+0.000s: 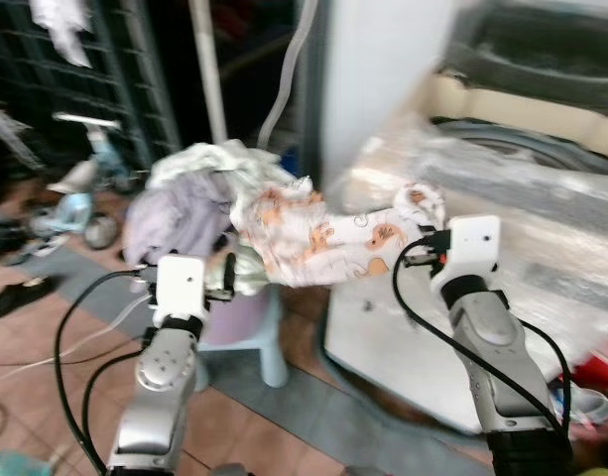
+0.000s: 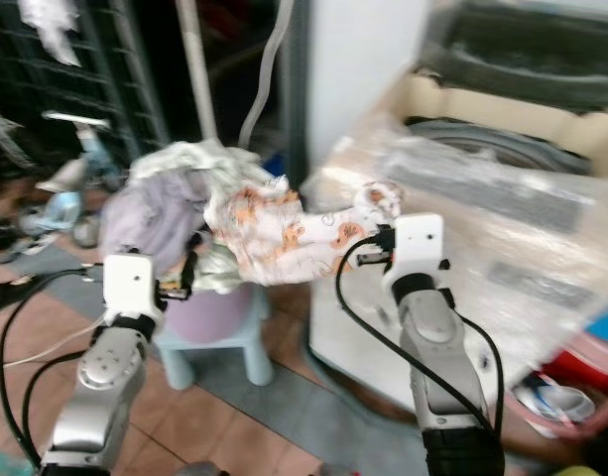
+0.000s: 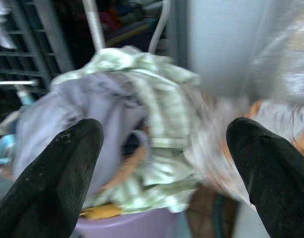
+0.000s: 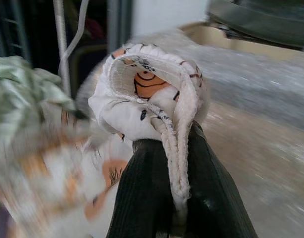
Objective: Clothes washing
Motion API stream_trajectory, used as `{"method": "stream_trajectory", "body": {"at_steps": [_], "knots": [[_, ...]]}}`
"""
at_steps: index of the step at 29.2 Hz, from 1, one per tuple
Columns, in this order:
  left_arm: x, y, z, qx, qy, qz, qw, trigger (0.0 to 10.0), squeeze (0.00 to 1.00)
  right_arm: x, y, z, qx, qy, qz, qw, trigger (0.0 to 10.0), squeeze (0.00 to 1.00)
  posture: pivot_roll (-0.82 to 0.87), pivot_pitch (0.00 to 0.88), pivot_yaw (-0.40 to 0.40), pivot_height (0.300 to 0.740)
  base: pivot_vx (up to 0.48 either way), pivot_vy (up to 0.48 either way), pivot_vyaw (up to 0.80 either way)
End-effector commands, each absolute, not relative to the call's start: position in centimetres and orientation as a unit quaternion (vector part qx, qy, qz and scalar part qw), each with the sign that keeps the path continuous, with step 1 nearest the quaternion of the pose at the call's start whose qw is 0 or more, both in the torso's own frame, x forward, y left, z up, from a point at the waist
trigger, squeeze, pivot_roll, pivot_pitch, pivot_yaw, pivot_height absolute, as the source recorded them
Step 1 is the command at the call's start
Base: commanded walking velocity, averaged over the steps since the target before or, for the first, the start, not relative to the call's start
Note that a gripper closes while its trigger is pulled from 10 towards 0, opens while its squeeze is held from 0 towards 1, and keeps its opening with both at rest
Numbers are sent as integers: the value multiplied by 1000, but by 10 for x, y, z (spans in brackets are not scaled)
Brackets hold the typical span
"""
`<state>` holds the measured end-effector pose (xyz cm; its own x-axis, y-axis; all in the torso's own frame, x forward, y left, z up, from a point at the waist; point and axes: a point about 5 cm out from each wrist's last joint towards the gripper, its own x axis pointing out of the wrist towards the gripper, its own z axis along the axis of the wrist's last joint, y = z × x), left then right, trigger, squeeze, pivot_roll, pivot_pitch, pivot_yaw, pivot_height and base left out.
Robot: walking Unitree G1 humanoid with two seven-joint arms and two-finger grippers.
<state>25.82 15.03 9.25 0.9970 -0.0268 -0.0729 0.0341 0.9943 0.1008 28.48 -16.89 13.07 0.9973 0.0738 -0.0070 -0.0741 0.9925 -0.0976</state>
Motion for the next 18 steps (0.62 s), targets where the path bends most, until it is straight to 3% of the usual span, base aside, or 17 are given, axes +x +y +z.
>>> {"method": "stream_trajectory", "body": {"at_steps": [1,8,11,16,18], "knots": [[258,152,96,50,30,-17,998,10000,0,286,-167,135,-50,-9,35,998,10000,0,-69,0,11,740,0,0,-800],[259,151,97,40,28,-21,999,10000,0,289,-166,137,-53,-16,39,998,10000,0,-68,0,15,740,0,0,-800],[260,152,98,31,26,-15,999,10000,0,291,-151,146,-84,-41,106,990,10000,0,-71,0,17,740,0,0,-267],[261,154,100,19,23,-7,1000,10000,0,296,-143,158,-91,-61,141,984,10000,0,-72,0,16,740,385,0,0],[261,155,99,17,25,-2,1000,10000,0,303,-140,172,-116,-89,162,976,10000,0,-73,0,16,740,428,0,-800]]}}
